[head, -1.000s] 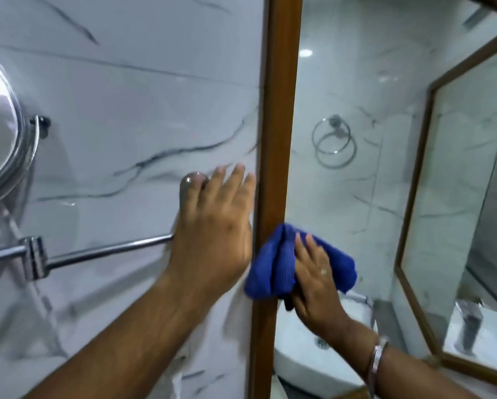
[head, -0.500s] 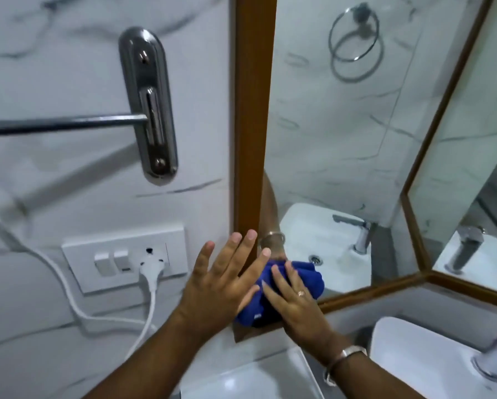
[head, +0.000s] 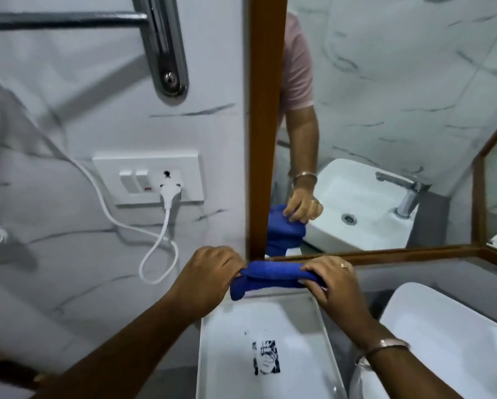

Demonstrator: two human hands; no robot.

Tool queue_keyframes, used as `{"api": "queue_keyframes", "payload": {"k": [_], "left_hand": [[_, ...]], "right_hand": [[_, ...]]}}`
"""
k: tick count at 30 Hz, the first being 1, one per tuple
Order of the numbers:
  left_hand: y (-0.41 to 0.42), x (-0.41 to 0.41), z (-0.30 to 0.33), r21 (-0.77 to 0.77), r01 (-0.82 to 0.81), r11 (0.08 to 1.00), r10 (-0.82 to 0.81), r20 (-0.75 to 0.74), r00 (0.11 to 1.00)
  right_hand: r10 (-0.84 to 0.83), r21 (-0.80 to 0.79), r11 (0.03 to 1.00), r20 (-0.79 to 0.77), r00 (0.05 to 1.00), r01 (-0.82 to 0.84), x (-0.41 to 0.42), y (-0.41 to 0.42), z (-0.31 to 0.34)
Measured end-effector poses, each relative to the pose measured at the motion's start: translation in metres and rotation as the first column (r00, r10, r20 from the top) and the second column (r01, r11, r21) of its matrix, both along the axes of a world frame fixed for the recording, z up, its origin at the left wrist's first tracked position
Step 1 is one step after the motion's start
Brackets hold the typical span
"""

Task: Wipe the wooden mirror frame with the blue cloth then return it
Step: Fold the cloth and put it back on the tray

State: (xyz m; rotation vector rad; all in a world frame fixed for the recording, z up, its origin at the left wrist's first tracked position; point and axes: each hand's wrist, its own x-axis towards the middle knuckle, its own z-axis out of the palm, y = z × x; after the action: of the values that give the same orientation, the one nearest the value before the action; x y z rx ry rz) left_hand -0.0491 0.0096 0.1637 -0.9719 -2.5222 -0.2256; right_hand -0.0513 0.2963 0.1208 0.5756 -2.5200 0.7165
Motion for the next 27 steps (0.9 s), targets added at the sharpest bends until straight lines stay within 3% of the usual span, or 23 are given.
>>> {"api": "queue_keyframes", "payload": {"k": [1, 3, 6, 8, 11, 15, 18, 21, 27], "left_hand": [[-0.007, 0.012, -0.014, 0.041, -0.052, 0.998, 0.04, 0.243, 0.969], [-0.017, 0.028, -0.041, 0.155, -0.212, 0.965, 0.083, 0.586, 0.806], [-0.027, 0.042, -0.086, 0.306, -0.358, 0.882, -0.007, 0.769, 0.639], [-0.03, 0.044, -0.117, 0.311, -0.425, 0.85, -0.017, 0.823, 0.568], [-0.026, 0.047, -0.173, 0.086, -0.459, 0.884, 0.176, 0.849, 0.498], [-0.014, 0.056, -0.215, -0.234, -0.199, 0.952, 0.306, 0.693, 0.652], [-0.014, 0.066, -0.241, -0.419, -0.055, 0.906, 0.326, 0.611, 0.721], [-0.015, 0.068, -0.263, -0.552, -0.011, 0.833, 0.363, 0.533, 0.764], [-0.016, 0.07, -0.263, -0.61, -0.052, 0.791, 0.403, 0.455, 0.794]], "right_hand": [[0.082, -0.062, 0.995, 0.157, 0.984, -0.073, 0.01, -0.002, -0.007], [0.176, -0.221, 0.971, 0.423, 0.889, -0.087, 0.023, -0.007, -0.019], [0.173, -0.334, 0.94, 0.625, 0.761, 0.061, 0.034, -0.019, -0.05], [0.096, -0.261, 0.954, 0.735, 0.671, 0.149, 0.038, -0.027, -0.075], [-0.243, 0.167, 0.97, 0.734, 0.635, 0.179, 0.05, -0.039, -0.122], [-0.285, 0.372, 0.928, 0.693, 0.662, 0.011, 0.076, -0.068, -0.156], [-0.304, 0.468, 0.88, 0.69, 0.657, -0.085, 0.099, -0.095, -0.183], [-0.376, 0.508, 0.859, 0.707, 0.599, -0.059, 0.102, -0.111, -0.205], [-0.423, 0.577, 0.812, 0.685, 0.593, -0.088, 0.096, -0.11, -0.212]]}}
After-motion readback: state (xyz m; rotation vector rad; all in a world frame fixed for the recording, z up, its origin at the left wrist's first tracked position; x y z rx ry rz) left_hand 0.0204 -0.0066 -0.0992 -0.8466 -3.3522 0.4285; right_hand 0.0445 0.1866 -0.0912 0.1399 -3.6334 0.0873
